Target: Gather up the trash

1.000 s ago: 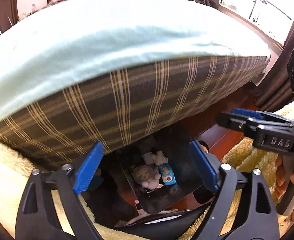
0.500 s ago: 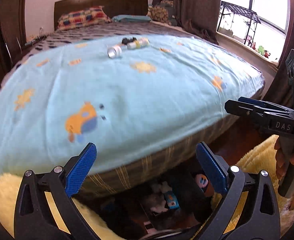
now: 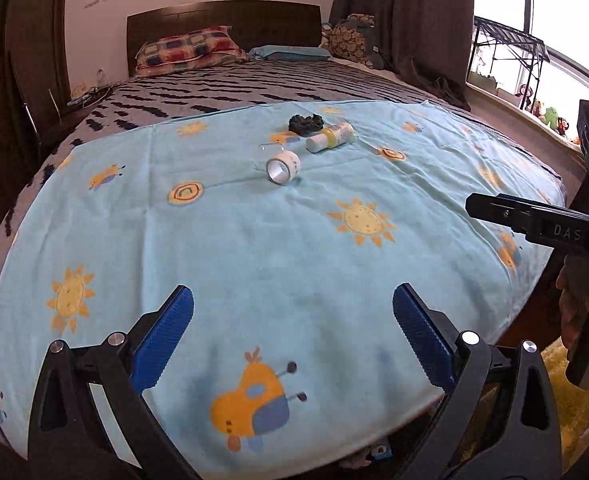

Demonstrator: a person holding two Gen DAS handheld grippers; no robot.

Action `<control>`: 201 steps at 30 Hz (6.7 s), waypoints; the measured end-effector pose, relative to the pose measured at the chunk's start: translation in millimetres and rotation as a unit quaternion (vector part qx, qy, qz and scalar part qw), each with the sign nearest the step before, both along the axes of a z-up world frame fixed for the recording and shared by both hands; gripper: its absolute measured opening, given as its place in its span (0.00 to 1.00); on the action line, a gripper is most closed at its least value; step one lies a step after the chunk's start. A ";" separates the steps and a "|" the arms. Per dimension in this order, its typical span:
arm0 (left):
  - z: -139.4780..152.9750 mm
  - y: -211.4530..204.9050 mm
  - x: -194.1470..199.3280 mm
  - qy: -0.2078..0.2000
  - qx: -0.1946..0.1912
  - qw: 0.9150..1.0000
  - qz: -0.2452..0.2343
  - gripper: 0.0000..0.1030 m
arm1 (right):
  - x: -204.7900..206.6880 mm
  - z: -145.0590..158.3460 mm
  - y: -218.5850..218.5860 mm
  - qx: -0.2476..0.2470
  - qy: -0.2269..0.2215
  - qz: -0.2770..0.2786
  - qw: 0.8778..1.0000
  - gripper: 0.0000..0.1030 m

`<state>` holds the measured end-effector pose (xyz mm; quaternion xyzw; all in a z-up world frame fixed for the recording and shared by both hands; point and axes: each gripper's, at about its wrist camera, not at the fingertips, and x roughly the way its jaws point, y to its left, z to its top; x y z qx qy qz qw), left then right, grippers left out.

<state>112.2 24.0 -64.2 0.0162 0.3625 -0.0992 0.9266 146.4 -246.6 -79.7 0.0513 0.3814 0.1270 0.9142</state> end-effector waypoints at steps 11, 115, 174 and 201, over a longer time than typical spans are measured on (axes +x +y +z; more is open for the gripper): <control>-14.6 3.4 83.3 0.017 0.003 1.000 0.019 0.86 | 109.0 -18.0 40.0 -0.026 0.039 -0.005 0.999 0.89; -23.0 -44.1 -102.9 -0.018 -0.051 0.996 -0.067 0.34 | -150.7 -16.1 -27.8 -0.037 -0.034 0.047 0.998 0.30; -189.8 -56.7 -115.5 0.194 0.004 0.979 -0.060 0.90 | -152.8 -161.3 -33.5 0.022 0.177 -0.004 0.984 0.61; -6.3 -15.2 0.3 0.009 -0.010 1.000 0.000 0.92 | 25.5 26.2 -19.6 0.012 -0.018 0.018 1.000 0.83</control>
